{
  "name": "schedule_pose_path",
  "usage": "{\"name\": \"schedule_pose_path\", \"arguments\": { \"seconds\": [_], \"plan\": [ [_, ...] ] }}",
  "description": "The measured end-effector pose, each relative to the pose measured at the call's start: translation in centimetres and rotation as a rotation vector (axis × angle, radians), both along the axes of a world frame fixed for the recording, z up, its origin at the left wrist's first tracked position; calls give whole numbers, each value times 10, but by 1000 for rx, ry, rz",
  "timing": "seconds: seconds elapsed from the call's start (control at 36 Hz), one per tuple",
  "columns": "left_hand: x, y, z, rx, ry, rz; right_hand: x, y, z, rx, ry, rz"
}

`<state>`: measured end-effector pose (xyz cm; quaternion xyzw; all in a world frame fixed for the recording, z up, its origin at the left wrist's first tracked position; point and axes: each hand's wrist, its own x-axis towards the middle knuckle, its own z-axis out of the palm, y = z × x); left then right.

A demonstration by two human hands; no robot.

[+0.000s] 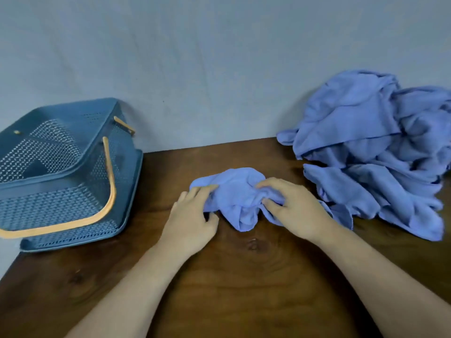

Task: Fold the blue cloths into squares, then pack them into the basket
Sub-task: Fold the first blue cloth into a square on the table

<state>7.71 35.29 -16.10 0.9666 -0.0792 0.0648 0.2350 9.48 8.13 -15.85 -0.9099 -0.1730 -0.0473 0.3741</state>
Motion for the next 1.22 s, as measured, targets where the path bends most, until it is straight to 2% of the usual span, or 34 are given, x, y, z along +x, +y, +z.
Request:
{"name": "schedule_pose_path", "arguments": {
  "seconds": [0.06, 0.11, 0.17, 0.25, 0.33, 0.42, 0.47, 0.53, 0.58, 0.61, 0.72, 0.75, 0.81, 0.86, 0.92, 1.03, 1.08, 1.17, 1.22],
  "plan": [
    [9, 17, -2, 81, -84, -19, -3, 5, 10, 43, 58, -18],
    [17, 24, -6, 92, -165, -1, -4, 6, 18, -28, 18, -70],
    [20, 26, -6, -50, -175, 6, -10, 5, 29, -30, 9, -91],
    [11, 27, 3, -386, -149, -59, -26, 2, 48, 106, 88, -45],
    [6, 26, 17, -633, -17, -280, -38, -11, 67, 211, 197, 45],
    [13, 31, 31, -849, 230, -430, -34, -22, 86, 237, 499, 289],
    [19, 34, 42, -956, 340, -440, -27, -27, 98, 124, 666, 440],
    [26, 36, 52, -1037, 374, -415, -20, -29, 108, -5, 677, 513],
    [37, 34, 53, -1076, 355, -332, -13, -27, 112, -4, 614, 458],
    [45, 32, 50, -1102, 327, -263, -6, -24, 110, 56, 565, 365],
    [78, 24, 30, -1382, 18, 166, 37, -1, 87, 529, 338, -117],
    [80, 25, 26, -1381, -55, 247, 46, 5, 80, 658, 342, -201],
    [76, 27, 17, -1123, -173, 298, 59, 11, 59, 768, 382, -282],
    [66, 25, 2, -790, -186, 206, 51, 11, 41, 635, 344, -340],
    [56, 18, -7, -611, -155, 105, 38, 8, 30, 456, 288, -333],
    [38, 8, -1, -475, -148, 35, 20, 2, 18, 241, 271, -202],
    [28, 2, -1, -435, -77, -5, 10, -5, 14, 182, 243, -177],
    [15, -6, -6, -216, -25, -8, -5, -12, 6, 120, 182, -142],
    [11, -10, -7, -180, -39, -8, -14, -10, 4, -3, 119, -101]
  ]
}}
